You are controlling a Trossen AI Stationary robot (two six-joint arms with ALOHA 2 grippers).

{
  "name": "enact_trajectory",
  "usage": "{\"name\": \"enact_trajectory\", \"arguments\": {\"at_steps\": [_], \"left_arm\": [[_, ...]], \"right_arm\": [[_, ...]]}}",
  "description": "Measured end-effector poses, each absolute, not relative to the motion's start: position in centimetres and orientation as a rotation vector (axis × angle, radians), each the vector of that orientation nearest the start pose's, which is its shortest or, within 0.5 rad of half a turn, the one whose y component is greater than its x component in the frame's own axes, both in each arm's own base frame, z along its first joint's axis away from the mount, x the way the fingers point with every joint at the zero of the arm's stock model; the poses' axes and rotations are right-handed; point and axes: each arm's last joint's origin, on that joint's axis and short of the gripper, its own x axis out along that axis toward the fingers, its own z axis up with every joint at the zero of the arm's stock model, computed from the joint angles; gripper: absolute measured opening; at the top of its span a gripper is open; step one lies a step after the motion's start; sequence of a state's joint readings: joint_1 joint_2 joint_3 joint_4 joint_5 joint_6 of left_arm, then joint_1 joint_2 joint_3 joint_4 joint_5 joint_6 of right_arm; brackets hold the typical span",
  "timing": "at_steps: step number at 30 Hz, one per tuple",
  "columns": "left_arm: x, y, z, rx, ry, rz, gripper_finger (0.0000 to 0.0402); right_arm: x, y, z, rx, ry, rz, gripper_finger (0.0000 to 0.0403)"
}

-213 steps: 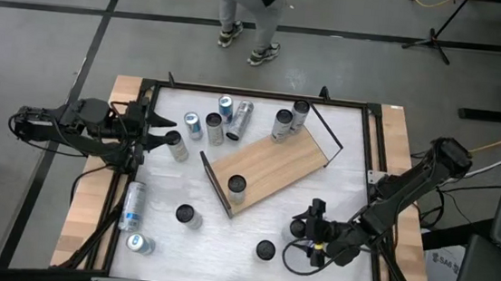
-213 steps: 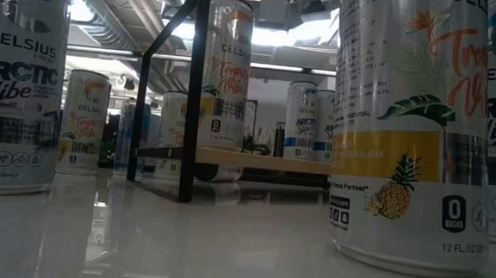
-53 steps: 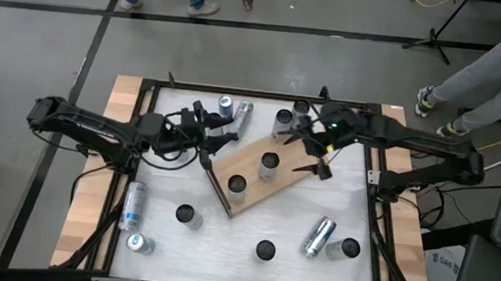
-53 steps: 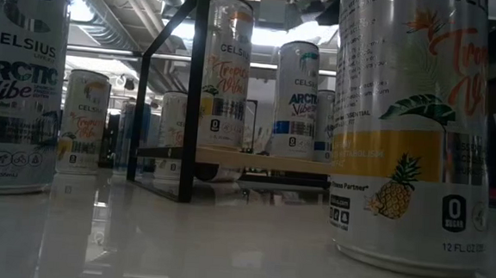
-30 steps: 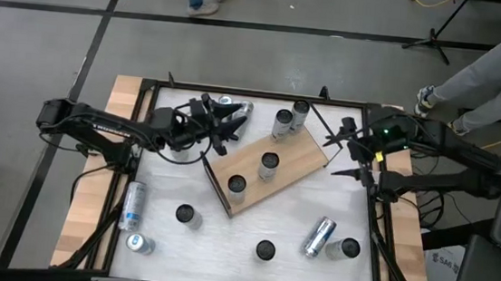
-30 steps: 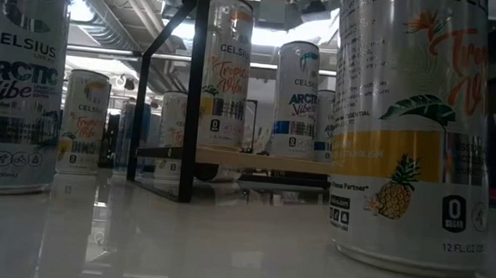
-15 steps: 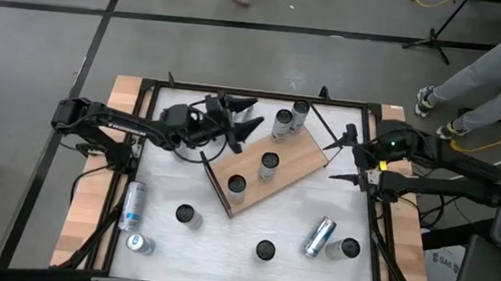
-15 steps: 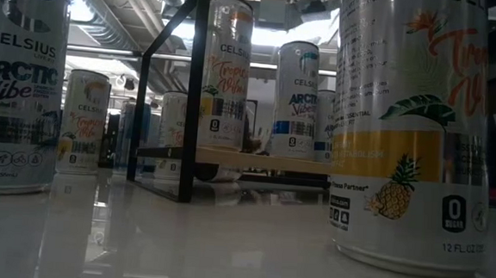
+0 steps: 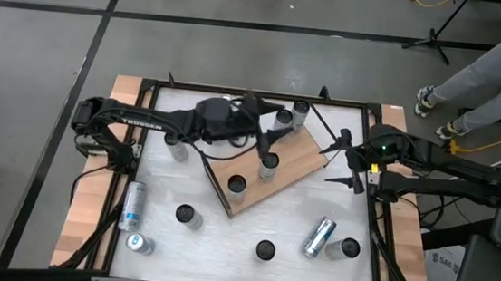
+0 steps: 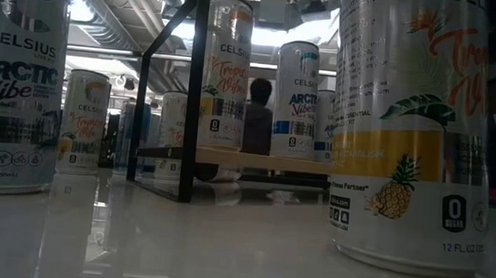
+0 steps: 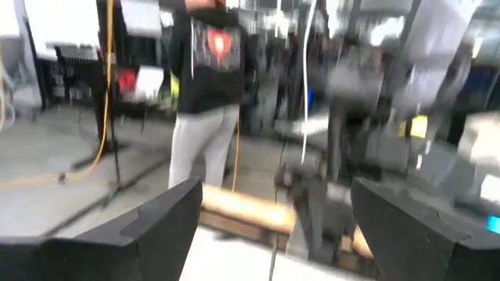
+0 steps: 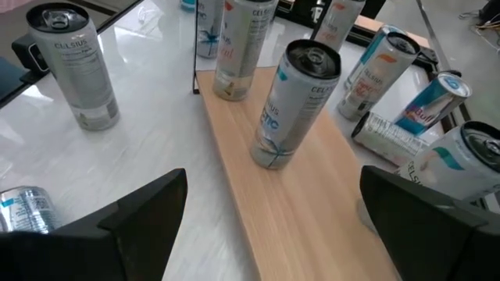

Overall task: Place canned beverage on shelf
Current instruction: Put the white blue soda can on the shelf

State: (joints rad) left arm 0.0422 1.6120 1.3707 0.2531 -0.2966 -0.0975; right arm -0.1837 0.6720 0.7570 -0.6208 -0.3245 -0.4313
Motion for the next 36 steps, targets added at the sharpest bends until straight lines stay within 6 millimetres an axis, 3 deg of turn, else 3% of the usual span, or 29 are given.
{"name": "enact_trajectory", "arguments": {"at_steps": [6,19,32,36], "left_arm": [[38.6,1.1,36.1,-0.078,0.108,0.309,0.0323],[37.9,-1.0,33.3,-0.017,0.413,0.278,0.0323],[37.4,-1.0,32.4,-0.038,0.498,0.336,0.0323],[38.1,-1.0,31.2,-0.034,0.534,0.338,0.0323]], "right_arm": [[13.5,-1.6,30.0,-0.286,0.480,0.247,0.0370],[13.5,-1.6,30.0,-0.285,0.480,0.247,0.0370],[13.5,-1.6,30.0,-0.285,0.481,0.247,0.0370],[13.5,-1.6,29.9,-0.285,0.482,0.248,0.0370]]}}
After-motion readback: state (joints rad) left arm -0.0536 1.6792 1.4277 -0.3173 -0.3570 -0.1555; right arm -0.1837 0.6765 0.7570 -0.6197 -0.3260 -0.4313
